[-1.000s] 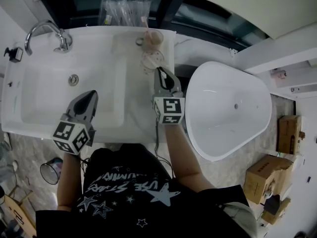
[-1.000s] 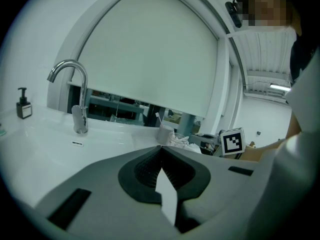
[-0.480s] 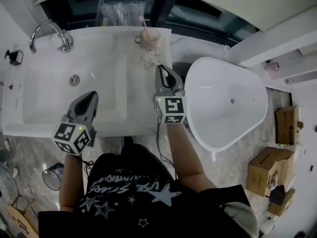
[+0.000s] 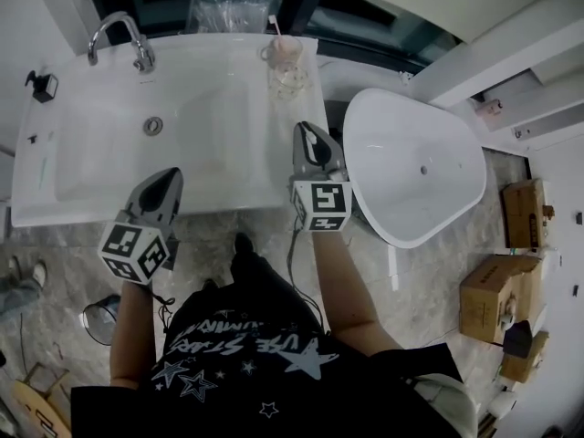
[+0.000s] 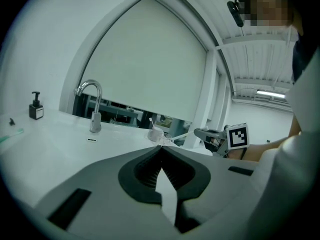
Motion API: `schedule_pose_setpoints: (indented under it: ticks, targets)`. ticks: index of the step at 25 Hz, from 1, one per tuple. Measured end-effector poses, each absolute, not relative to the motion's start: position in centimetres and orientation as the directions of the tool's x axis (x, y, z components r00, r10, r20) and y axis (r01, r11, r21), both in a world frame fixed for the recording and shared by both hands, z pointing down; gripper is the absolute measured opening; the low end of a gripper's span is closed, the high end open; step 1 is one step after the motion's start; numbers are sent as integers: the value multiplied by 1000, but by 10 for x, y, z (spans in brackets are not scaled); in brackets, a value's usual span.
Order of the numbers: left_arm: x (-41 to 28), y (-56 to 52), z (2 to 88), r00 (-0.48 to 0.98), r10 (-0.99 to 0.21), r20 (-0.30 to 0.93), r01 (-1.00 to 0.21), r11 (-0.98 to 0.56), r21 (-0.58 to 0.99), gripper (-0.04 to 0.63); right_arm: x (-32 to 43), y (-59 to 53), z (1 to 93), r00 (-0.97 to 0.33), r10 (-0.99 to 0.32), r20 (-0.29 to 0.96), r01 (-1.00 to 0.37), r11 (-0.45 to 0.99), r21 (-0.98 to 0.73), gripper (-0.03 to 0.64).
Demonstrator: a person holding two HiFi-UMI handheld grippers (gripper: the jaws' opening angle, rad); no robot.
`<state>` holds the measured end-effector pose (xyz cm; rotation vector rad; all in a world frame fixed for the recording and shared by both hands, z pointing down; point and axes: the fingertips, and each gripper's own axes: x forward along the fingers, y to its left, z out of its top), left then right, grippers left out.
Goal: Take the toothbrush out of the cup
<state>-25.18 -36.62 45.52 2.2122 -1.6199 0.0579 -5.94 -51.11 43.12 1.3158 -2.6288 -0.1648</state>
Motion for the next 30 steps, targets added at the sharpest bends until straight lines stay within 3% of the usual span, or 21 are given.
schedule_pose_setpoints:
  ticks: [18,30]
  targets:
    - [-226,-217,447,496,-836,236,-861,-438,259,8,-42,-297,404,-500,-858,119,-837,514,189,18]
    - [-184,-157,441,478,-846,235,-868,-414,273,8,-9,-230,403,-545,-828,135,-816,560,144,18]
